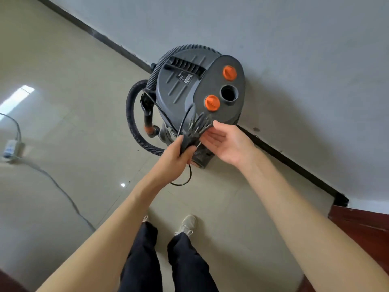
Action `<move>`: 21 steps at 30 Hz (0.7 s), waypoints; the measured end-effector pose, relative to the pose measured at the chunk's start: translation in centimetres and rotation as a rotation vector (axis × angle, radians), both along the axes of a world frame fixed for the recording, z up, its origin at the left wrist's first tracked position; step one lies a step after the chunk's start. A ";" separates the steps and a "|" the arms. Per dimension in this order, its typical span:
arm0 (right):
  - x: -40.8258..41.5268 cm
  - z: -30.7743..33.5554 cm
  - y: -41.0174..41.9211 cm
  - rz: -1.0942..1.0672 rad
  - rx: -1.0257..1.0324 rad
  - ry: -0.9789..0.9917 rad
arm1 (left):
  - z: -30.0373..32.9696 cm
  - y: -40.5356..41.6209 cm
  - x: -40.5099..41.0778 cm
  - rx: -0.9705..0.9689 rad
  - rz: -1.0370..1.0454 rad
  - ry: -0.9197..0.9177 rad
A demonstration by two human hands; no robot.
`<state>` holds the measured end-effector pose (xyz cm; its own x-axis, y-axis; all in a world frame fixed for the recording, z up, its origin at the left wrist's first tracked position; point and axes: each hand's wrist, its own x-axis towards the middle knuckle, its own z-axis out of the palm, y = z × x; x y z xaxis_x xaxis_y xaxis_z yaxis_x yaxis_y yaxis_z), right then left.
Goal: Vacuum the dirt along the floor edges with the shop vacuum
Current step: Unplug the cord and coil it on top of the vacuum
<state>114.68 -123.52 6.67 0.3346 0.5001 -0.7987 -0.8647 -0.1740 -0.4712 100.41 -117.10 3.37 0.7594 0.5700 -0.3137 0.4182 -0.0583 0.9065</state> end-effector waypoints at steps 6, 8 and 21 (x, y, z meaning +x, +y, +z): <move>3.7 0.0 -0.8 0.559 -0.187 -1.004 | 3.6 3.2 2.4 -0.323 0.020 -0.190; 4.8 -0.2 -0.5 0.699 -0.073 -1.057 | 4.1 4.6 3.4 -0.443 -0.060 -0.206; 12.7 -2.0 7.0 0.696 -0.125 -0.982 | 3.2 14.0 11.3 -0.828 -0.304 -0.113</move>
